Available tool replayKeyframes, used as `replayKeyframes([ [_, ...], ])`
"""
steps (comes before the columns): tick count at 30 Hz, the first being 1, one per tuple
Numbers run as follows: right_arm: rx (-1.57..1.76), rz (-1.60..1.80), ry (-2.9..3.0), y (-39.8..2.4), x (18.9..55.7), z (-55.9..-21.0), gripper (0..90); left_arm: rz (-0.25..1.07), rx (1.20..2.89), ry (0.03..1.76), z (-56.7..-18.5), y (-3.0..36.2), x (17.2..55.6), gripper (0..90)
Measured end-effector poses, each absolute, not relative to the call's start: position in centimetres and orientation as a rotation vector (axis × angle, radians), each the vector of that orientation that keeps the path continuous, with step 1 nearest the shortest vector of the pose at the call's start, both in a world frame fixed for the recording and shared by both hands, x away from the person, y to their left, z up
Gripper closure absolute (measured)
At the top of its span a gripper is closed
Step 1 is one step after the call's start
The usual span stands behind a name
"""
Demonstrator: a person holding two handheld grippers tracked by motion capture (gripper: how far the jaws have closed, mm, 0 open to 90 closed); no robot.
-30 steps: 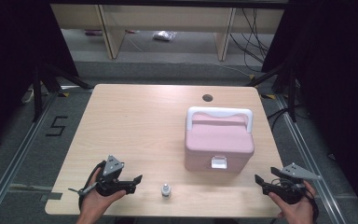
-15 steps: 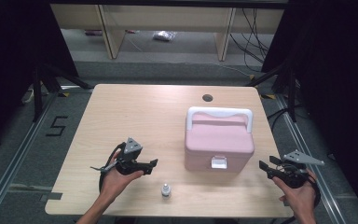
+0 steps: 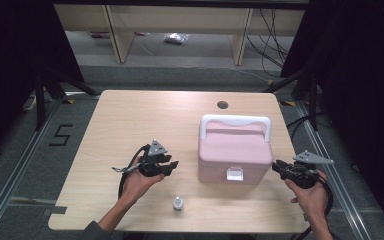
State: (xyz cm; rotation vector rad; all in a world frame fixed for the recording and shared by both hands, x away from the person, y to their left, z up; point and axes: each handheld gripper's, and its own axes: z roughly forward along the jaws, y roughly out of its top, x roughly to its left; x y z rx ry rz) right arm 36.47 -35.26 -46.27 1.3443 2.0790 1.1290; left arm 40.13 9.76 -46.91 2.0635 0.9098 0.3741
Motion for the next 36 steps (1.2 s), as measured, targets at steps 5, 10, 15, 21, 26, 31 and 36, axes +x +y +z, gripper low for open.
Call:
replayKeyframes([
  [5, 1.338, 1.164, 2.079, -34.9, 37.4, -46.4, 85.7, 0.361, 2.095, 0.851, -46.8, 7.6, 41.1, 82.2],
  [10, 1.348, 1.22, 2.071, -34.9, 38.1, -46.4, 89.5, 0.368, 2.083, 0.819, -46.5, 6.2, 41.8, 89.0],
  [15, 1.323, 1.232, 2.065, -34.7, 38.3, -46.4, 90.0, 0.36, 2.083, 0.805, -46.4, 5.3, 42.2, 89.5],
  [21, 1.315, 1.223, 2.085, -34.1, 38.4, -46.1, 90.0, 0.329, 2.079, 0.79, -46.7, 4.3, 42.5, 89.6],
  [26, 1.241, 1.211, 2.091, -33.9, 38.6, -45.9, 90.0, 0.316, 2.075, 0.774, -46.5, 4.1, 42.3, 89.7],
  [31, 1.297, 1.275, 2.063, -33.7, 38.4, -45.9, 90.0, 0.349, 2.088, 0.766, -46.2, 3.9, 41.9, 89.7],
  [36, 1.306, 1.305, 2.061, -33.3, 38.1, -45.7, 90.0, 0.343, 2.1, 0.785, -46.0, 4.2, 41.9, 89.7],
])
